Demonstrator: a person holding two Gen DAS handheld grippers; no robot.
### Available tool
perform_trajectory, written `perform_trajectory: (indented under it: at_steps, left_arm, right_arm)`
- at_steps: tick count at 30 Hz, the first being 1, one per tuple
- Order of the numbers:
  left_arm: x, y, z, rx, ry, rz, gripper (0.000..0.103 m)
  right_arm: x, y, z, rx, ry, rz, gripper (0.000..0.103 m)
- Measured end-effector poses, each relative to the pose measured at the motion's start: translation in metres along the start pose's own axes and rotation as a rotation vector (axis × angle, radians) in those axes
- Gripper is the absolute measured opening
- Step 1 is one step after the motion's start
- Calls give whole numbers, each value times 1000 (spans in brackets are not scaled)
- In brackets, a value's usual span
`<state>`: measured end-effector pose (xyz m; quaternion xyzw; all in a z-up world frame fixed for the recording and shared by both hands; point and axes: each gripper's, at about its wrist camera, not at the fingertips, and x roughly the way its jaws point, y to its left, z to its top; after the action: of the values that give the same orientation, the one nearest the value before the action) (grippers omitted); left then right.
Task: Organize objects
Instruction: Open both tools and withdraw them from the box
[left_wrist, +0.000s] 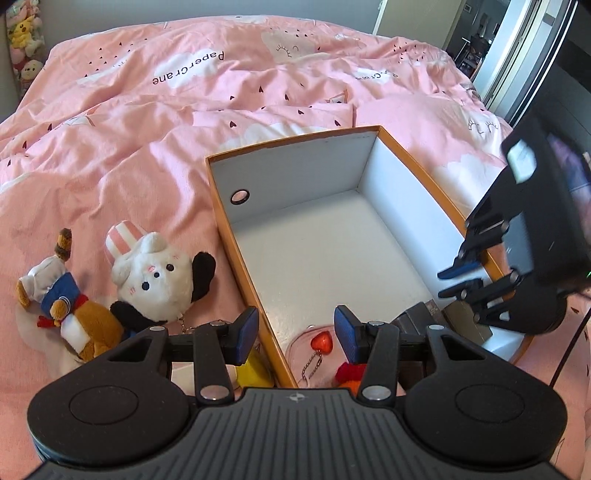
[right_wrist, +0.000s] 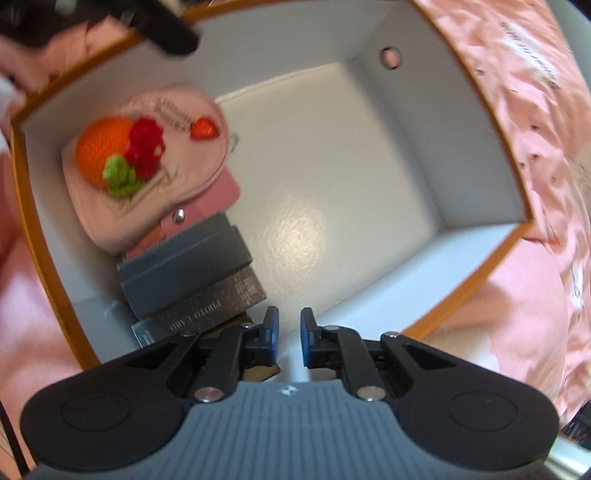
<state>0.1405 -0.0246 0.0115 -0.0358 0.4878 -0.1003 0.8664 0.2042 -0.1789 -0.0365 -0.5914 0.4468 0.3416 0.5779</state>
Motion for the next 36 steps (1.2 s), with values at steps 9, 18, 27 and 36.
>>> perform_trajectory:
  at_steps: [9, 18, 27, 36]
  left_arm:
    - [8, -13, 10, 46, -26, -81, 56]
    - [56, -42, 25, 56, 76, -179, 32]
    - [90, -46, 19, 24, 226, -202, 16]
    - [98, -52, 5, 58, 328, -216, 7]
  right_arm:
    - [9, 6, -5, -69, 66, 97, 3]
    - [-3, -19, -3, 33, -6, 77, 4]
    - [0, -29, -9, 65, -49, 75, 7]
    - [2, -31, -12, 46, -69, 123, 8]
